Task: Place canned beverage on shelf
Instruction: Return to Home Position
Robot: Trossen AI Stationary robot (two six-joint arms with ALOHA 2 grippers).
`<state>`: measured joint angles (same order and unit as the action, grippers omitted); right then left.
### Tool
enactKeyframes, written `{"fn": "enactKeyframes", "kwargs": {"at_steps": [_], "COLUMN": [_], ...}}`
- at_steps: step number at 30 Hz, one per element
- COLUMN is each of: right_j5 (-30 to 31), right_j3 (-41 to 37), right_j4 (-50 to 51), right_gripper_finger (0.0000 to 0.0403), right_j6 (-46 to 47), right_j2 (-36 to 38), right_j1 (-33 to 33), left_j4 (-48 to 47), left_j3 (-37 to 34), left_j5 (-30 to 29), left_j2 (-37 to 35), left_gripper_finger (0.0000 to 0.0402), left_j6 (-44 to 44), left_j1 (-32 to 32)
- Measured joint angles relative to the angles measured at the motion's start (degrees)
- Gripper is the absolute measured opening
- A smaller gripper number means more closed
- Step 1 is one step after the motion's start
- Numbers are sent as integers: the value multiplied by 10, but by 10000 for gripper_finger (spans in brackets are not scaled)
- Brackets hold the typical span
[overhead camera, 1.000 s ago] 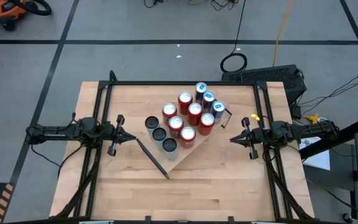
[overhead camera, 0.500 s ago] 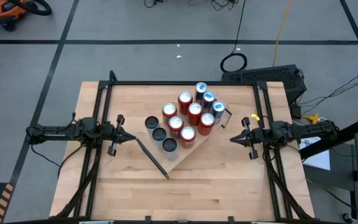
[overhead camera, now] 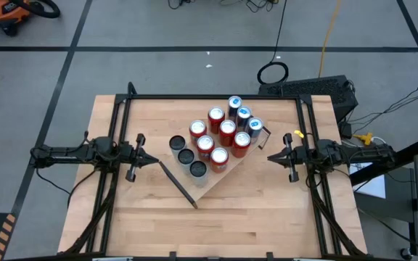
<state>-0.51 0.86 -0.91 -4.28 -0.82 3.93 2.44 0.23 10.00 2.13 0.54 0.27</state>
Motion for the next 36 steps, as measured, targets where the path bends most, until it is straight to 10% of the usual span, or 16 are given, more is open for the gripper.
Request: {"fn": "enactKeyframes", "kwargs": {"at_steps": [36], "right_j5": [-24], "right_j3": [0], "right_j4": [-7], "right_gripper_finger": [0], "right_j6": [51], "right_j2": [0], "right_j1": [12], "left_j4": [0], "left_j3": [0], "left_j5": [0], "left_j2": [0], "left_gripper_finger": [0], "left_j6": [-1], "left_j1": [0]}}
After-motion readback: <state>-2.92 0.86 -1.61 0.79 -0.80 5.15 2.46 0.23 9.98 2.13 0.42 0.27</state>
